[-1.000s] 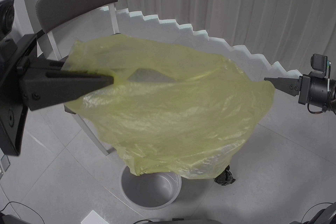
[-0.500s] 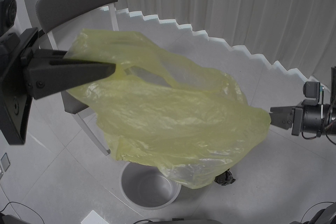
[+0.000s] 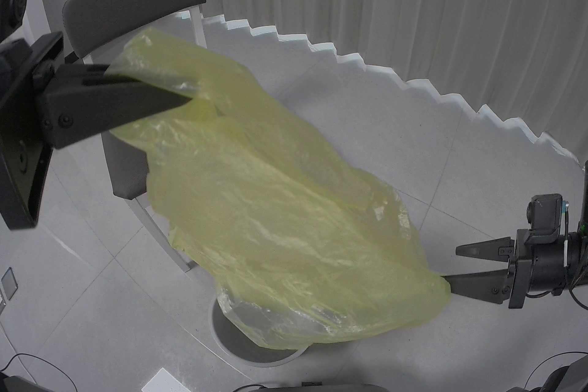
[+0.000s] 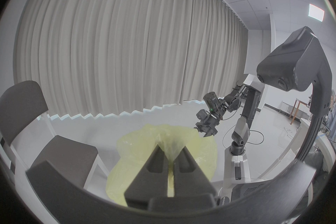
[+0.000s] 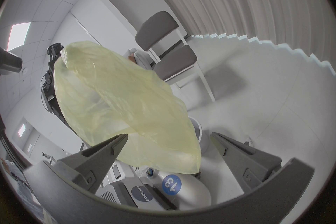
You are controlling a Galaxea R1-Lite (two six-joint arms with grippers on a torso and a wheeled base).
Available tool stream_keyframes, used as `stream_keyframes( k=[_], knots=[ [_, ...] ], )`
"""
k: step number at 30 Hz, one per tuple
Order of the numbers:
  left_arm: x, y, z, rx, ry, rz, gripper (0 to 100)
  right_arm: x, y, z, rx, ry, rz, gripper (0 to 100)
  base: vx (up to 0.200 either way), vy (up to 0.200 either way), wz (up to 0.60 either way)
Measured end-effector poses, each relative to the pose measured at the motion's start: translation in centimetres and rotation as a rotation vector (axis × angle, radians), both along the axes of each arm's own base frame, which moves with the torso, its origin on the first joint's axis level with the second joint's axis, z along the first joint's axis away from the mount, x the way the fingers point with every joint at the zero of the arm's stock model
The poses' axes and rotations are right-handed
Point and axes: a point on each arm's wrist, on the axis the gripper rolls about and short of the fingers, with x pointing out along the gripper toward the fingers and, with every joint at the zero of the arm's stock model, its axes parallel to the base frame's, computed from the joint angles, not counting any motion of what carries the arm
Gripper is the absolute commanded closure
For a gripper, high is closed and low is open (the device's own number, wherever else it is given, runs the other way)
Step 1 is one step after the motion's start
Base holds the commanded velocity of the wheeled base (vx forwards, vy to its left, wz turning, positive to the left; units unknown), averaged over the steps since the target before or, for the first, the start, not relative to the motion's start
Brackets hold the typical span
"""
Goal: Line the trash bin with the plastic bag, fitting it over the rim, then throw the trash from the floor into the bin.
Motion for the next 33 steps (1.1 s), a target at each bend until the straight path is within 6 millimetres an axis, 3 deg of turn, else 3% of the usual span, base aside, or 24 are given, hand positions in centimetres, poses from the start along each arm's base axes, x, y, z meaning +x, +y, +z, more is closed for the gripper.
stream_keyframes(
  k=[15,33],
  knots=[
    [-0.2,0.3,1.7,-0.045,-0.05,0.005,100,-2.6,0.0,-2.2,-0.049,0.036,0.038,0,0.0,0.0,0.0],
    [-0.4,0.4,1.7,-0.045,-0.052,-0.001,100,1.2,0.7,-2.6,-0.012,-0.02,-0.046,0,0.0,0.0,0.0]
  ],
)
